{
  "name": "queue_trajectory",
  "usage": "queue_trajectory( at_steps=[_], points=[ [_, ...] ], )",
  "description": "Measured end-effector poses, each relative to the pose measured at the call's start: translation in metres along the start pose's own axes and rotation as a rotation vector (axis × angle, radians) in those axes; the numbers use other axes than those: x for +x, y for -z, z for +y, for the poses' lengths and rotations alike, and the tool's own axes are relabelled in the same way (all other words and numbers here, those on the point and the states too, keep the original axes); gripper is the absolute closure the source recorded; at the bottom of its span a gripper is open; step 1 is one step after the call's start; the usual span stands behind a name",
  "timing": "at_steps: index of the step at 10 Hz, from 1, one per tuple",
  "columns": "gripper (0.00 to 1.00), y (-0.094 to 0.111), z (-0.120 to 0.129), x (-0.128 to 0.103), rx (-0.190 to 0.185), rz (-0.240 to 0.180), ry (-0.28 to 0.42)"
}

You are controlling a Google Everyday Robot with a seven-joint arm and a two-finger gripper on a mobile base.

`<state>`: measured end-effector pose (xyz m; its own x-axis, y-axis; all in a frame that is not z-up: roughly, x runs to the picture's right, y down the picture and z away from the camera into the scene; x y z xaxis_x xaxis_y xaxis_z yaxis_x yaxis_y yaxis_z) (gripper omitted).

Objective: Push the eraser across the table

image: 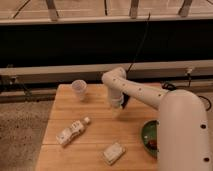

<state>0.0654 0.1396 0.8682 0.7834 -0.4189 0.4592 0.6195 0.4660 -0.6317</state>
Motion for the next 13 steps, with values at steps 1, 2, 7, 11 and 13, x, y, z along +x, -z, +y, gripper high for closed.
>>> queue_trajectory(
  at_steps=[1,2,7,11,13],
  points=[
    [1.0,-0.001,0.001,0.0,0.0,0.001,0.01],
    [1.0,0.0,0.001,0.0,0.0,0.001,0.008],
    [1.0,0.006,-0.019,0.049,0.034,0.021,-0.075],
    [1.0,0.008,-0.022,0.089,0.068,0.044,-0.138],
    [1.0,0.015,-0.011,0.115,0.087,0.051,-0.182]
  ],
)
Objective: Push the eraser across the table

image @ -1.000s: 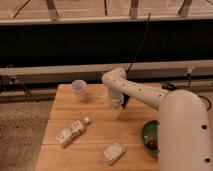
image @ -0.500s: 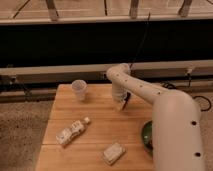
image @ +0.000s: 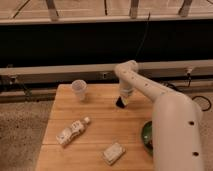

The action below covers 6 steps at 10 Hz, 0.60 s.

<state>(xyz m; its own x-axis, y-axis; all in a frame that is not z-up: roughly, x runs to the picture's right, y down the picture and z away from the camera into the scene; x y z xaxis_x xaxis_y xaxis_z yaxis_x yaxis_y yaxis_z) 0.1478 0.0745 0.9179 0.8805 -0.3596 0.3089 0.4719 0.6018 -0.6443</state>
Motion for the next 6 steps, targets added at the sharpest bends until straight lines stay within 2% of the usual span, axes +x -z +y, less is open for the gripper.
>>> queue_trajectory(
  at_steps=[4,6],
  points=[
    [1.0,0.016,0.01,0.034,0.033,0.004,-0.076],
    [1.0,0.015,0.008,0.041,0.044,0.008,-0.092]
  ],
)
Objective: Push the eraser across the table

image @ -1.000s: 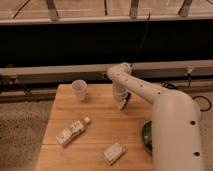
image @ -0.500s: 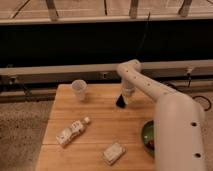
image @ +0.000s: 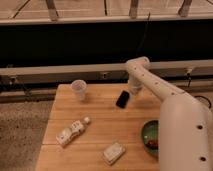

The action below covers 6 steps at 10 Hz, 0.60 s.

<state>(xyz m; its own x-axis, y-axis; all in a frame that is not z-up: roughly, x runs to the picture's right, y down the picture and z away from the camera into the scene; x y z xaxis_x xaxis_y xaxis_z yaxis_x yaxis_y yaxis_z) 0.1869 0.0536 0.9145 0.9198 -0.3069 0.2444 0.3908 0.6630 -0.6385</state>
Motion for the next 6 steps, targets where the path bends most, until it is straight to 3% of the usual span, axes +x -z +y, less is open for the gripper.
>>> queue_trajectory(
  at_steps=[3,6],
  points=[
    [1.0,-0.013,-0.006,0.007,0.038,0.006,-0.025],
    [1.0,-0.025,-0.014,0.006,0.053,0.003,-0.03]
  ],
)
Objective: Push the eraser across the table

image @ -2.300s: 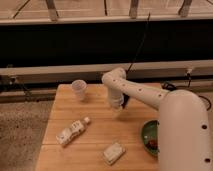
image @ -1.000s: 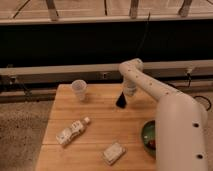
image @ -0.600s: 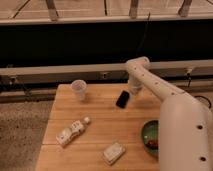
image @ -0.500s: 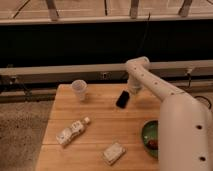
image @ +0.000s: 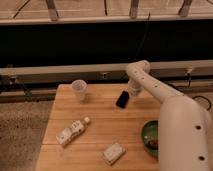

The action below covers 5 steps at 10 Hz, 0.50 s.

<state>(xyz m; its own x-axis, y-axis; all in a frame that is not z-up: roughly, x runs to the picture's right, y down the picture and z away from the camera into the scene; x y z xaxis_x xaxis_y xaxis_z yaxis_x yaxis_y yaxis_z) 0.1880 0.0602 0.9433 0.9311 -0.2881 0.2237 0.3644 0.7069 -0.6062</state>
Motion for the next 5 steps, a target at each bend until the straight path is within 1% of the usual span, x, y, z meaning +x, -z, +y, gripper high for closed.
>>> queue_trajectory(
  at_steps=[3,5],
  points=[
    [1.0,-0.014,-0.007,-0.003,-0.009,-0.012,0.007],
    [1.0,-0.018,-0.01,-0.005,-0.013,-0.018,0.013]
  ],
)
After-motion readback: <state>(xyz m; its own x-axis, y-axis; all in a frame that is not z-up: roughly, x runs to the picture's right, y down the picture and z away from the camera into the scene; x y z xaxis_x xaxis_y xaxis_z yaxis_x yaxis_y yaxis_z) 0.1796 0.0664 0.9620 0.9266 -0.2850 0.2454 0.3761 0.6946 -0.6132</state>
